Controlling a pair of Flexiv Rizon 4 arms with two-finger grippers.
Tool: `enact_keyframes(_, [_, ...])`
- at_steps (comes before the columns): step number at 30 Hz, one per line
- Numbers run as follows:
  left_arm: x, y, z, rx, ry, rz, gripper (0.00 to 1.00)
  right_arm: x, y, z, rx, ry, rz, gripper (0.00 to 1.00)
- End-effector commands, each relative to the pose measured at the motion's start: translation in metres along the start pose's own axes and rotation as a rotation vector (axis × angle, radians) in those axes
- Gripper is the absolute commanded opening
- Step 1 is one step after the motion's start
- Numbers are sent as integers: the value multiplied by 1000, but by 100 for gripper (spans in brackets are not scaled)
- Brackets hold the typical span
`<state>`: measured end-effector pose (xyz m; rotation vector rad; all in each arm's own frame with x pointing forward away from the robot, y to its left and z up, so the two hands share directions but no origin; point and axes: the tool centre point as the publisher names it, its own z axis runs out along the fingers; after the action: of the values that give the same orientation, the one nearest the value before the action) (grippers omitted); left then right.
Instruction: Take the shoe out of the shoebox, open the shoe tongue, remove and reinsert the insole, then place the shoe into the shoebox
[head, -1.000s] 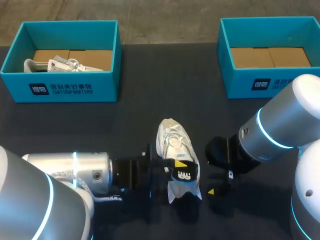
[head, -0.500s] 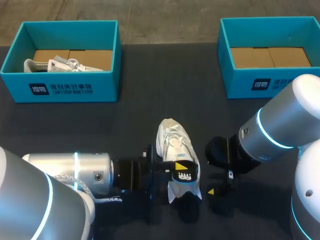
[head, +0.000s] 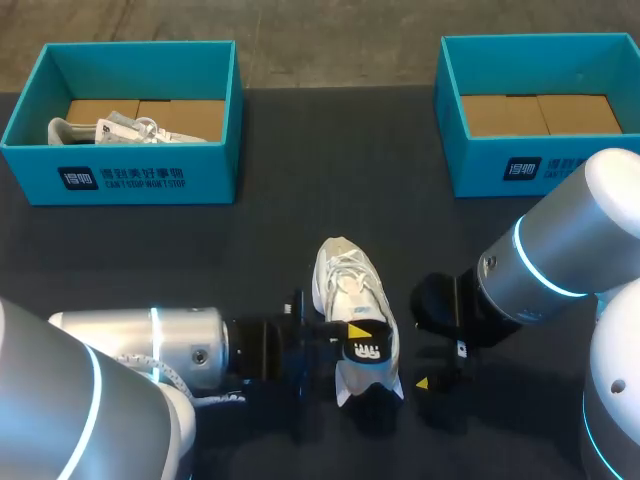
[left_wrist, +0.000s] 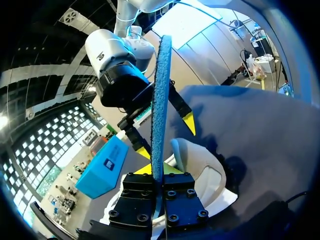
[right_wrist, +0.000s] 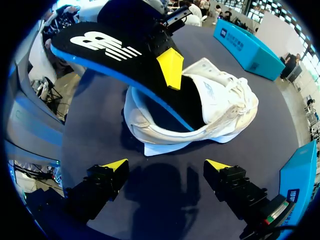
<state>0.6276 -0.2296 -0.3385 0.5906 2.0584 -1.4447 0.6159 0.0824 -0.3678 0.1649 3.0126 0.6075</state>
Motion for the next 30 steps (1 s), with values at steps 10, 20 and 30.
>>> enact_keyframes(10, [-5,12,15,-60,-1,2,0,1,0,0,-1,-3,0,100])
enact_keyframes(20, [-3,6,7,-33,-3,-41,15,1,0,0,-1,-3,0,100])
enact_keyframes(30, [1,-7,0,51,-3,-64,27,1,0,0,-1,-3,0,100])
